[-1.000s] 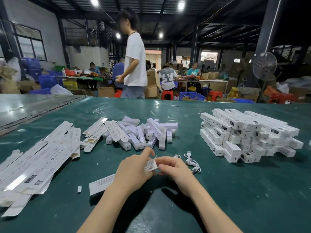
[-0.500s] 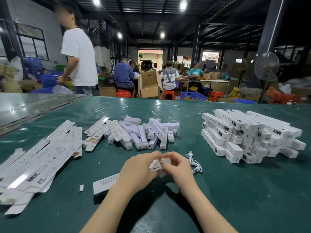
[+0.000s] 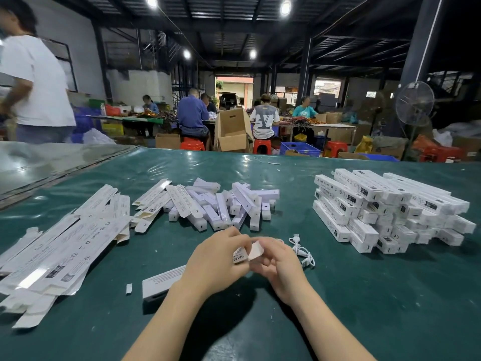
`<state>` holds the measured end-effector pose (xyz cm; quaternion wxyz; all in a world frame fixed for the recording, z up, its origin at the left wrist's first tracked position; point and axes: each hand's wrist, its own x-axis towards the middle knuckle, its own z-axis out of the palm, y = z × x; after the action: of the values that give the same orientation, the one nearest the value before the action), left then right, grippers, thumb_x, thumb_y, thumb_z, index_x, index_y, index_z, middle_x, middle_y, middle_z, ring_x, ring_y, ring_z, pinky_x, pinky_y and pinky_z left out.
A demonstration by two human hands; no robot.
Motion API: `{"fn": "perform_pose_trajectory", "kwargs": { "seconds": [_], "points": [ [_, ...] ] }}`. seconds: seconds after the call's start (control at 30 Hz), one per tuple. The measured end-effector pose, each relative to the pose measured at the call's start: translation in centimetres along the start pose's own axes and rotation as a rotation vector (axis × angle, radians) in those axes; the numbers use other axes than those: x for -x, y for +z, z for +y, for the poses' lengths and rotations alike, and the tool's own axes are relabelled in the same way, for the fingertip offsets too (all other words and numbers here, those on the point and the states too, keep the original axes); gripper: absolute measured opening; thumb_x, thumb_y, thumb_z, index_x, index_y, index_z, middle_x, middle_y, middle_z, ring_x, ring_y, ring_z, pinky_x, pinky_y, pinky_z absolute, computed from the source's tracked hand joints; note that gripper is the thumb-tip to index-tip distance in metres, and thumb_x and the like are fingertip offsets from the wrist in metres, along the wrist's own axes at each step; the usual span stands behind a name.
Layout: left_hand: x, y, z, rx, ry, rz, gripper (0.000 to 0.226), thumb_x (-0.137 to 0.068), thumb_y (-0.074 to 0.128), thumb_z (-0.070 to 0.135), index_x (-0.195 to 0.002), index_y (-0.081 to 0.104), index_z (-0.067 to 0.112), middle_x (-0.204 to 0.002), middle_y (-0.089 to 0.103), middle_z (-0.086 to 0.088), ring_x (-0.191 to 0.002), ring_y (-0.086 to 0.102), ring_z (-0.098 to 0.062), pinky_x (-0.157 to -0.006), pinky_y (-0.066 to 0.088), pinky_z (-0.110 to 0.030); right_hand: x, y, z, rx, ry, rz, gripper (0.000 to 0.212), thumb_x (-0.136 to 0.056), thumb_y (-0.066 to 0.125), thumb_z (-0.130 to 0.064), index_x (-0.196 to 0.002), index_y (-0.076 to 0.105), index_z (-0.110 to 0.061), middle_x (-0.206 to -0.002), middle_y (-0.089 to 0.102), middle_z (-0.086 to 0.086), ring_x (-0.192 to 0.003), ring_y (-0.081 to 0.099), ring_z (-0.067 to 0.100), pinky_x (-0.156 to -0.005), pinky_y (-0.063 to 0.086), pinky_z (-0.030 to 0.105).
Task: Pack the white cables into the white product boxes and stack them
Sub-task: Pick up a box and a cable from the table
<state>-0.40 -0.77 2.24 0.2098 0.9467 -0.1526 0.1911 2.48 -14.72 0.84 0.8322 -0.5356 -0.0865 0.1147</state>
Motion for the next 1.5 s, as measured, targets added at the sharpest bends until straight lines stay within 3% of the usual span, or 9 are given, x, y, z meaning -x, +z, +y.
{"fn": "perform_pose_trajectory", "kwargs": {
  "seconds": [0.17, 0.27, 0.4, 0.67, 0.83, 1.0, 1.2, 1.4, 1.5],
  "points": [
    [0.1, 0.5, -0.2, 0.048, -0.023, 0.036, 0.024, -0.073, 0.063, 0.028, -0.093, 0.05, 0.033, -0.085, 0.052, 0.021, -0.086, 0.052, -0.005, -0.071, 0.04, -0.022, 0.1, -0.1, 0.0, 0.023, 0.034, 0.002, 0.012, -0.087, 0.054, 0.004, -0.082, 0.064, -0.001, -0.065, 0.069, 0.007, -0.055, 0.064, 0.014, -0.054, 0.054, 0.023],
    [0.0, 0.6, -0.3, 0.092, -0.079, 0.043, 0.035, -0.07, 0.067, 0.03, -0.088, 0.038, 0.035, -0.078, 0.05, 0.025, -0.08, 0.056, -0.006, -0.068, 0.041, -0.019, 0.1, 0.2, 0.4, 0.053, 0.013, 0.06, 0.01, -0.082, 0.06, 0.004, -0.076, 0.061, -0.004, -0.061, 0.066, 0.004, -0.053, 0.061, 0.014, -0.056, 0.055, 0.024],
    [0.1, 0.7, -0.5, 0.08, -0.091, 0.071, 0.032, -0.068, 0.068, 0.028, -0.079, 0.039, 0.034, -0.07, 0.051, 0.021, -0.074, 0.051, -0.007, -0.064, 0.036, -0.015, 0.0, 0.4, 0.7, 0.112, -0.056, 0.093, 0.02, -0.082, 0.062, 0.003, -0.063, 0.063, -0.004, -0.06, 0.065, 0.006, -0.055, 0.06, 0.015, -0.055, 0.053, 0.021],
    [0.1, 0.7, 0.2, 0.013, -0.15, 0.176, 0.042, -0.073, 0.067, 0.037, -0.11, 0.047, 0.031, -0.098, 0.067, 0.024, -0.09, 0.061, -0.016, -0.073, 0.045, -0.03, -0.1, 0.6, 0.6, 0.133, -0.136, 0.155, 0.024, -0.083, 0.059, 0.006, -0.061, 0.06, -0.002, -0.054, 0.06, 0.004, -0.05, 0.059, 0.012, -0.056, 0.055, 0.022],
    [0.2, 0.9, 0.5, 0.012, -0.154, 0.183, 0.042, -0.075, 0.066, 0.035, -0.113, 0.048, 0.031, -0.098, 0.068, 0.024, -0.089, 0.061, -0.017, -0.073, 0.044, -0.029, -0.1, 0.9, 0.9, 0.163, -0.162, 0.185, 0.025, -0.082, 0.06, 0.005, -0.059, 0.058, -0.005, -0.055, 0.059, 0.004, -0.051, 0.057, 0.009, -0.054, 0.052, 0.019],
    [0.1, 0.8, 0.8, 0.031, -0.174, 0.209, 0.042, -0.072, 0.065, 0.03, -0.111, 0.049, 0.03, -0.096, 0.068, 0.023, -0.088, 0.061, -0.017, -0.073, 0.043, -0.03, -0.2, 0.9, 1.1, -0.01, -0.099, 0.2, 0.03, -0.085, 0.057, 0.003, -0.057, 0.057, -0.005, -0.055, 0.06, 0.007, -0.051, 0.058, 0.013, -0.052, 0.052, 0.022],
    [0.3, 1.0, 0.8, 0.018, -0.176, 0.216, 0.045, -0.076, 0.066, 0.035, -0.116, 0.048, 0.032, -0.099, 0.067, 0.024, -0.091, 0.062, -0.016, -0.074, 0.043, -0.029, -0.1, 1.2, 1.4, 0.264, -0.235, 0.199, 0.028, -0.08, 0.06, 0.006, -0.055, 0.06, -0.008, -0.048, 0.059, -0.002, -0.046, 0.054, 0.007, -0.052, 0.049, 0.017],
    [0.2, 1.0, 0.9, 0.029, -0.17, 0.214, 0.047, -0.074, 0.067, 0.034, -0.117, 0.047, 0.031, -0.099, 0.067, 0.025, -0.092, 0.062, -0.016, -0.076, 0.045, -0.031, -0.2, 1.0, 1.2, 0.264, -0.254, 0.226, 0.03, -0.079, 0.058, 0.008, -0.055, 0.057, -0.009, -0.049, 0.057, -0.002, -0.048, 0.054, 0.011, -0.054, 0.052, 0.022],
    [0.2, 1.0, 0.9, 0.042, -0.176, 0.216, 0.048, -0.074, 0.068, 0.034, -0.117, 0.047, 0.033, -0.098, 0.067, 0.026, -0.092, 0.062, -0.015, -0.076, 0.044, -0.03, -0.4, 0.9, 1.2, 0.324, -0.271, 0.276, 0.028, -0.077, 0.059, 0.006, -0.054, 0.055, -0.009, -0.051, 0.056, 0.001, -0.056, 0.054, 0.021, -0.065, 0.054, 0.038]
  ]
}}
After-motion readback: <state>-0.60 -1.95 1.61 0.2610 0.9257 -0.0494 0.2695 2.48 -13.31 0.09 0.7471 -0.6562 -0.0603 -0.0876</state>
